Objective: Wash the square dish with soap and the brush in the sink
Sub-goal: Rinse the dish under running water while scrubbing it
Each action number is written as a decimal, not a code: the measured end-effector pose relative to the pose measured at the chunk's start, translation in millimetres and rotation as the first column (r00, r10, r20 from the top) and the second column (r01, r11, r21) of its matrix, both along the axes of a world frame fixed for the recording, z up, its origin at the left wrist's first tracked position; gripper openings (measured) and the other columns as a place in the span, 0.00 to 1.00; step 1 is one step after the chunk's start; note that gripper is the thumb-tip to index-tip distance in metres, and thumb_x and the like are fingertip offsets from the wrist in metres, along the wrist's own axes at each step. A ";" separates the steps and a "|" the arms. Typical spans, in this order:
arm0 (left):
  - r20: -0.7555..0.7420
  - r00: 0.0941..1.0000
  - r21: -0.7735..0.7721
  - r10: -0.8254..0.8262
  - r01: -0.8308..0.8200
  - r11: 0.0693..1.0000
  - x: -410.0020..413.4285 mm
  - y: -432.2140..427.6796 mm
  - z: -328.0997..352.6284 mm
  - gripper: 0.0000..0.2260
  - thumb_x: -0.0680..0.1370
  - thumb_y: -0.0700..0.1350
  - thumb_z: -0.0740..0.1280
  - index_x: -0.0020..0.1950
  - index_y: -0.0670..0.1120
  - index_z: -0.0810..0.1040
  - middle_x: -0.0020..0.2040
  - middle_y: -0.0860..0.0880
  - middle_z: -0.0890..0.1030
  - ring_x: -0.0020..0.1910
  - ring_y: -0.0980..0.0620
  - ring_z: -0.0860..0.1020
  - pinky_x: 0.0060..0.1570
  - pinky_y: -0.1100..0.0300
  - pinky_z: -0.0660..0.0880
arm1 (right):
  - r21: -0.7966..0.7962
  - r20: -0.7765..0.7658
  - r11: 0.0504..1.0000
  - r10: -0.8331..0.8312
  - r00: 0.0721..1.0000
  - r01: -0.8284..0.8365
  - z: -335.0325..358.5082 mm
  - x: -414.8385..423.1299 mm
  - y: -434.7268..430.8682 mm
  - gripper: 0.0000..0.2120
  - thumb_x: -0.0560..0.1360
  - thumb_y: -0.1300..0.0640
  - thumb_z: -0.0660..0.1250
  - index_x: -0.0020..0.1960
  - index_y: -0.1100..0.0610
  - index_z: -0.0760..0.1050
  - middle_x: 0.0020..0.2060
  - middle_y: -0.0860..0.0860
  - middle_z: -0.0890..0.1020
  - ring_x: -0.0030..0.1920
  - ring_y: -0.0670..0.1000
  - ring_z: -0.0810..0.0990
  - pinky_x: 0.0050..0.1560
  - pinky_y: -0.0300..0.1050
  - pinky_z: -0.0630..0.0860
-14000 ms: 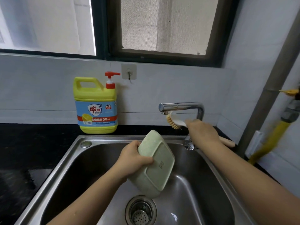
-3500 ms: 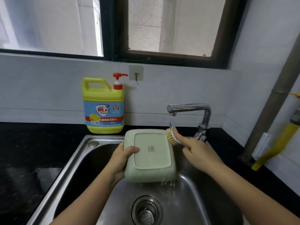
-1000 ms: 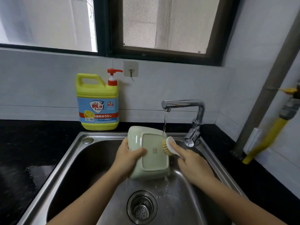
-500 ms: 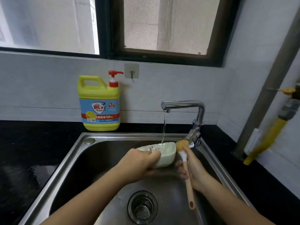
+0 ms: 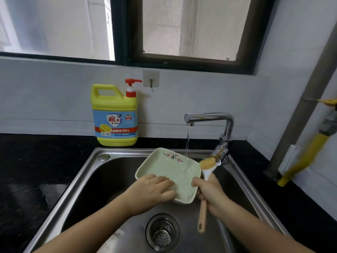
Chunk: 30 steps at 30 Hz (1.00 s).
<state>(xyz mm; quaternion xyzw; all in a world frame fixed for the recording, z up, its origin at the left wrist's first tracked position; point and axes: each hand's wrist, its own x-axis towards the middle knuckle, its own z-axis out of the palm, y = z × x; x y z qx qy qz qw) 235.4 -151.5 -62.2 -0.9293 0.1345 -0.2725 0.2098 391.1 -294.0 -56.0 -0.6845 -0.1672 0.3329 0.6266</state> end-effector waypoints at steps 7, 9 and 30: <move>-0.147 0.964 -0.556 0.223 -0.267 0.787 -6.0 10.8 -7.9 0.31 0.72 0.72 0.52 0.67 0.55 0.70 0.70 0.55 0.71 0.72 0.55 0.63 0.72 0.53 0.54 | -0.035 0.315 0.991 -0.111 0.943 0.128 0.8 2.1 8.2 0.09 0.72 0.64 0.64 0.52 0.55 0.72 0.45 0.54 0.81 0.44 0.53 0.81 0.48 0.57 0.80; -0.165 0.939 -0.857 0.301 -0.288 0.428 -6.5 7.3 -3.6 0.33 0.71 0.72 0.55 0.70 0.55 0.67 0.70 0.55 0.69 0.71 0.55 0.64 0.71 0.51 0.60 | -0.046 0.335 0.992 -0.094 0.937 0.116 6.0 4.3 8.5 0.10 0.72 0.63 0.64 0.52 0.55 0.73 0.45 0.53 0.82 0.44 0.54 0.82 0.48 0.58 0.80; -0.425 0.856 -0.609 0.296 -0.028 -0.793 30.8 -7.1 24.3 0.09 0.80 0.41 0.58 0.57 0.44 0.74 0.44 0.42 0.77 0.41 0.44 0.77 0.38 0.49 0.79 | -0.223 0.198 0.974 0.013 0.980 0.032 11.0 22.0 1.4 0.14 0.68 0.66 0.65 0.53 0.60 0.74 0.45 0.60 0.82 0.39 0.58 0.81 0.28 0.44 0.73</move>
